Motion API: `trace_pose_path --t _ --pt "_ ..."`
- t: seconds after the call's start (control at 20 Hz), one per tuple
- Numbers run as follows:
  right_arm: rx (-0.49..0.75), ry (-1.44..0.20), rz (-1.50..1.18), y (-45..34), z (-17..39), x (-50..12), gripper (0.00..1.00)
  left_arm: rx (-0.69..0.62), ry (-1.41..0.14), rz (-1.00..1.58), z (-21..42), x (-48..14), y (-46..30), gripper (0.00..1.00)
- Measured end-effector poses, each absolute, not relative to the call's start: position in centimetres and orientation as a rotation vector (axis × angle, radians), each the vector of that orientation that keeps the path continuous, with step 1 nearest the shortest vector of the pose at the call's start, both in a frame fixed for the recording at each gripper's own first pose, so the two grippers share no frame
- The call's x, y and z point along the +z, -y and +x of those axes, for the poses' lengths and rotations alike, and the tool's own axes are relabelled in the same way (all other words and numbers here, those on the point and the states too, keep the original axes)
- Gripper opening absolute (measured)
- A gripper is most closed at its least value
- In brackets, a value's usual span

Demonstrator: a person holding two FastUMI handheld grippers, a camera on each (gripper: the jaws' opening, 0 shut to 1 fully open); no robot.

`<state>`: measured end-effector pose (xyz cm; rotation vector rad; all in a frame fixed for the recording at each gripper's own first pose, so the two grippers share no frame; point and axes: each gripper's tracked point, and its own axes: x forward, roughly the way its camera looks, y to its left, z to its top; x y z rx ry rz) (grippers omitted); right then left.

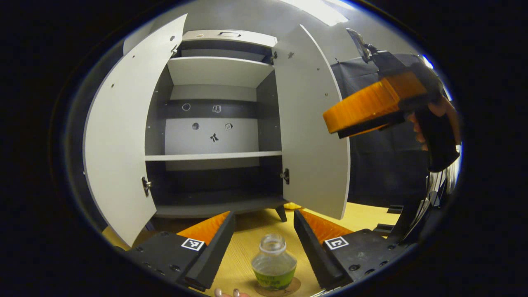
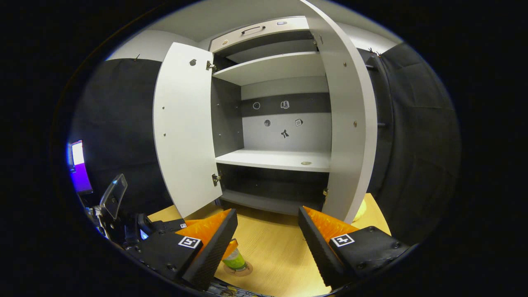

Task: Grasp the bottle in the cabinet with the left hand and place it on the coaster, then close the right door with the right hand and the left door with the left hand.

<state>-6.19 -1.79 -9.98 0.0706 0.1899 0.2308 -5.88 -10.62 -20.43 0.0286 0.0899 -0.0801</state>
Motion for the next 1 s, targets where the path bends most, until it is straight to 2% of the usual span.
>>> trace_pose_path --t 0.25,0.55,0.7,0.85,0.9,0.95,1.0 --pt "0.138 -0.059 0.069 3.9 -6.9 -4.3 0.98 -0.131 -0.032 0.023 -4.6 -12.5 9.5 0.9" --pt "-0.042 0.055 0.056 10.2 -7.5 0.3 1.0 -0.077 0.008 0.02 -6.6 -3.5 3.1 0.96" --pt "-0.134 0.058 0.082 14.3 -7.3 0.2 0.98 0.01 0.043 0.008 -8.9 0.1 -1.3 0.95" --pt "-0.205 0.039 0.128 17.9 -6.3 -0.4 0.98 0.118 0.016 -0.025 -11.6 1.0 -6.0 0.95" --pt "-0.218 0.039 0.136 18.7 -5.8 -0.6 0.94 0.166 0.01 -0.026 -12.5 1.1 -7.8 0.96" --pt "-0.226 0.036 0.14 19.4 -5.3 -0.8 1.0 0.216 0.004 -0.022 -13.5 1.1 -9.7 0.96" --pt "-0.22 0.031 0.141 19.7 -4.9 -1.0 0.98 0.267 -0.008 -0.012 -14.5 0.9 -11.5 0.95"
